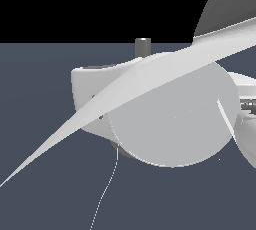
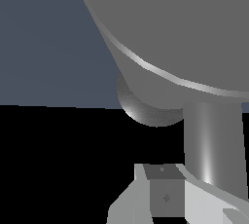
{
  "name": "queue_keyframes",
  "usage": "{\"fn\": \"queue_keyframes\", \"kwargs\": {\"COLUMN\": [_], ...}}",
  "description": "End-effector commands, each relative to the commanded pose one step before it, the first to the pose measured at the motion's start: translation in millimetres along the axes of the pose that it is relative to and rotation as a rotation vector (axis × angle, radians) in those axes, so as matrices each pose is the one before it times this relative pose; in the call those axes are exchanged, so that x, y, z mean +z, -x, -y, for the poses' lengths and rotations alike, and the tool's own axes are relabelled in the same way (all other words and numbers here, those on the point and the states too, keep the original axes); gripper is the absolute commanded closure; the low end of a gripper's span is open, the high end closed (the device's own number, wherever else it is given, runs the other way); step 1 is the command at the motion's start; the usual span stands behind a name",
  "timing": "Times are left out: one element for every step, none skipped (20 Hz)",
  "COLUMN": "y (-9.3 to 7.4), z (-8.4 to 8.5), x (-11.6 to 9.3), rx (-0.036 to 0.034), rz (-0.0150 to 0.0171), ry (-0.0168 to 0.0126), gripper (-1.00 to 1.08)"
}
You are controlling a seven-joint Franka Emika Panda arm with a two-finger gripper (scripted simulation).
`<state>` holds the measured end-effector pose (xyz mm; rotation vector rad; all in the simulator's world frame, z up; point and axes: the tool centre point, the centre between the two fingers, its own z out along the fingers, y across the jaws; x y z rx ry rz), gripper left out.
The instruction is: Turn on the faucet by rotating a designated handle.
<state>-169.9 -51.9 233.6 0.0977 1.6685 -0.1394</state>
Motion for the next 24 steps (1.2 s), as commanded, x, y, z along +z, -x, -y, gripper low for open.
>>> {"fn": "queue_keyframes", "kwargs": {"y": [7.2, 1.21, 1.2, 1.18, 1.17, 1.16, 1.16, 1.13, 1.14, 1.13, 1.1, 1.11, 1.1, 1.07, 1.08, 1.06, 1.07, 1.05, 1.04, 1.03, 1.03, 1.03, 1.02, 0.0], "z": [-35.33, -3.49, -3.46, -3.42, -3.39, -3.36, -3.33, -3.29, -3.27, -3.24, -3.2, -3.18, -3.15, -3.12, -3.1, -3.08, -3.06, -3.04, -3.01, -2.99, -2.97, -2.96, -2.93, 0.0], "x": [-1.84, 0.01, 0.01, 0.01, 0.01, 0.01, 0.01, 0.02, 0.01, 0.01, 0.02, 0.01, 0.02, 0.03, 0.02, 0.03, 0.02, 0.02, 0.03, 0.04, 0.03, 0.03, 0.04, 0.0], "rx": [0.01447, 0.00002, 0.00002, 0.00002, 0.00002, 0.00001, 0.00001, 0.00001, 0.00001, 0.00001, 0.0, 0.0, 0.0, 0.0, -0.00001, -0.00001, -0.00001, -0.00002, -0.00002, -0.00003, -0.00003, -0.00004, -0.00006, 0.0], "rz": [0.00558, 0.00458, 0.00454, 0.00447, 0.00444, 0.0044, 0.00437, 0.0043, 0.0043, 0.00426, 0.00419, 0.00419, 0.00415, 0.00407, 0.00407, 0.00404, 0.00404, 0.004, 0.00396, 0.00392, 0.00392, 0.00392, 0.00388, 0.0], "ry": [0.07063, 0.00332, 0.00329, 0.00324, 0.00321, 0.00319, 0.00316, 0.00311, 0.00311, 0.00308, 0.00303, 0.00303, 0.003, 0.00295, 0.00295, 0.00292, 0.00292, 0.00289, 0.00286, 0.00283, 0.00283, 0.00283, 0.0028, 0.0], "gripper": [1.08, 1.08, 1.08, 1.08, 1.08, 1.08, 1.08, 1.08, 1.08, 1.08, 1.08, 1.08, 1.08, 1.08, 1.08, 1.08, 1.08, 1.08, 1.08, 1.08, 1.08, 1.08, 1.08, 1.08]}}
